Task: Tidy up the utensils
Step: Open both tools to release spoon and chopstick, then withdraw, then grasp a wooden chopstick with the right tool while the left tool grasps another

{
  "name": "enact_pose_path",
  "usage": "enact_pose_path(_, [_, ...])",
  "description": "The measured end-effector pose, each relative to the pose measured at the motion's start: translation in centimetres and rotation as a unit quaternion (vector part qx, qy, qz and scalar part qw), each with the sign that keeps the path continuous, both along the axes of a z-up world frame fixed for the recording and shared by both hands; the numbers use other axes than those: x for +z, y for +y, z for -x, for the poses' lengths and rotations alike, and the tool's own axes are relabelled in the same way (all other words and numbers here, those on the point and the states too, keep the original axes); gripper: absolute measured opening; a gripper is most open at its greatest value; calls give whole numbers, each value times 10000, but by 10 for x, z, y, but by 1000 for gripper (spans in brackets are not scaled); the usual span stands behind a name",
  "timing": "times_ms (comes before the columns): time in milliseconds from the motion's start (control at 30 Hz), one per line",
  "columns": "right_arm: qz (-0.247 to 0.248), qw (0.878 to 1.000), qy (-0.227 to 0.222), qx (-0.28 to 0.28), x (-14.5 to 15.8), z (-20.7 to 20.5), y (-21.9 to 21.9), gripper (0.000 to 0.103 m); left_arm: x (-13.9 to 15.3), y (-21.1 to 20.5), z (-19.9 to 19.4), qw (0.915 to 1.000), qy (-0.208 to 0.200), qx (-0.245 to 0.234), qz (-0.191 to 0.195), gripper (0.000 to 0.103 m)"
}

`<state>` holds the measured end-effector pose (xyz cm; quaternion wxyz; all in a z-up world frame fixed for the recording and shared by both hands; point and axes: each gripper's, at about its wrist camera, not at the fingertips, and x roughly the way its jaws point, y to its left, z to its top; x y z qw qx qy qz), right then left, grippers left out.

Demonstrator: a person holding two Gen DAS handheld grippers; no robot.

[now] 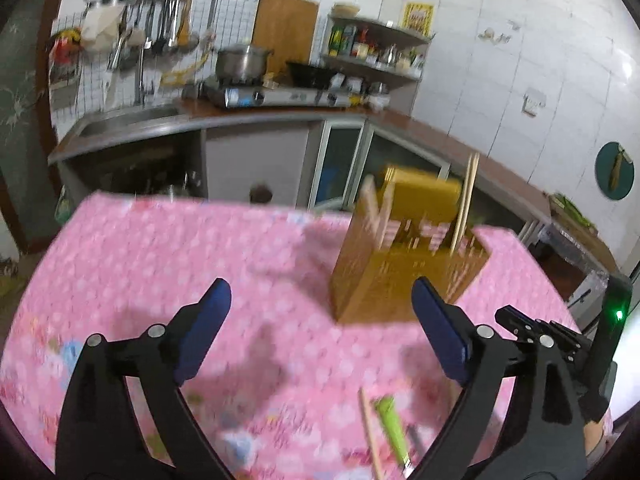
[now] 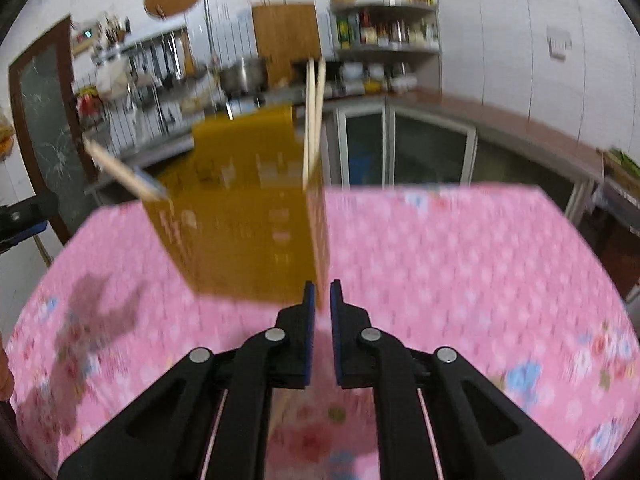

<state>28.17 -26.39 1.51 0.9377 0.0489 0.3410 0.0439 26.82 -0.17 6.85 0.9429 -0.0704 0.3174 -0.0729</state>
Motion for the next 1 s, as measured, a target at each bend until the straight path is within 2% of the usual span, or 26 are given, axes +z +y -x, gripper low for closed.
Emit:
enact_pose_path(67, [-105, 9996, 268, -24, -15, 4, 1, 8, -18, 2, 6, 9997, 218, -15, -55, 90])
enact_pose_path(100, [-110, 9994, 340, -30, -19, 5, 3, 16, -25, 2, 9, 9996, 277, -24, -101, 90])
enact_pose_path(133, [-77, 9990, 428, -33, -25, 7, 5, 36, -31, 2, 12, 9993, 334, -34, -154, 90])
enact_pose_path(200, [-10, 9988, 475, -62, -31, 11, 11, 51, -43, -1, 17, 9987, 438, -69, -249, 90])
enact_pose_path(300, [117, 9985, 526, -81, -35, 16, 16, 51, -57, -2, 23, 9980, 513, -51, -354, 95])
enact_pose_path(367, [127, 9977, 642, -187, -39, 16, 14, 62, -63, 1, 25, 9978, 554, -30, -364, 98])
enact_pose_path(400, [122, 9975, 656, -250, -39, 16, 13, 73, -65, 2, 25, 9977, 566, 1, -385, 98])
enact_pose_path(433, [123, 9974, 627, -345, -39, 18, 11, 80, -66, 4, 26, 9977, 549, 41, -403, 98])
enact_pose_path(467, [152, 9972, 594, -427, -38, 19, 10, 83, -67, 5, 27, 9977, 523, 80, -428, 98])
enact_pose_path(600, [605, 9940, 471, -786, -36, 26, 7, 86, -68, 3, 30, 9967, 476, 171, -637, 98])
enact_pose_path(667, [616, 9937, 434, -827, -35, 28, 4, 86, -69, 1, 33, 9958, 460, 199, -765, 98])
enact_pose_path(833, [664, 9933, 275, -902, -28, 34, 0, 89, -68, 3, 39, 9973, 429, 191, -563, 98])
enact_pose_path(933, [681, 9943, 198, -798, -22, 38, -1, 92, -71, 2, 37, 9959, 706, 101, -559, 98])
enact_pose_path(1000, [577, 9953, 226, -750, -22, 37, -2, 93, -73, 3, 39, 9961, 702, 111, -525, 98])
